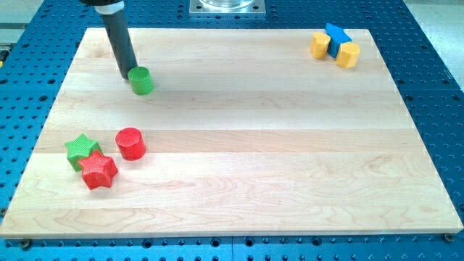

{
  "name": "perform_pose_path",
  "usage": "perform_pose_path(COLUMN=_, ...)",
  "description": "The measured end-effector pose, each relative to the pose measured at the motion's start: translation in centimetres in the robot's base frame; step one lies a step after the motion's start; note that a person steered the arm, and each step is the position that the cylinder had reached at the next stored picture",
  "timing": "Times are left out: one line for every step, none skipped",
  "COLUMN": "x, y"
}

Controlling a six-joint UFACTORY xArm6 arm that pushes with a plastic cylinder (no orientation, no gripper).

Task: Move the green circle diagonally to the heart

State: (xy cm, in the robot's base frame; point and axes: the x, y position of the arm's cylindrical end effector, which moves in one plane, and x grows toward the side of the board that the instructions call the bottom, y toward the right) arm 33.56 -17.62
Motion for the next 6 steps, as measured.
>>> perform_pose_path(x=2.8, y=1.6)
perform_pose_path(x=3.4, y=1.2)
perform_pose_path(x=-1.5, y=0.3)
perform_pose_path(x=-1.7, y=3.0)
perform_pose_path(x=2.1, y=4.5)
perform_pose_path(x=11.0, y=2.7)
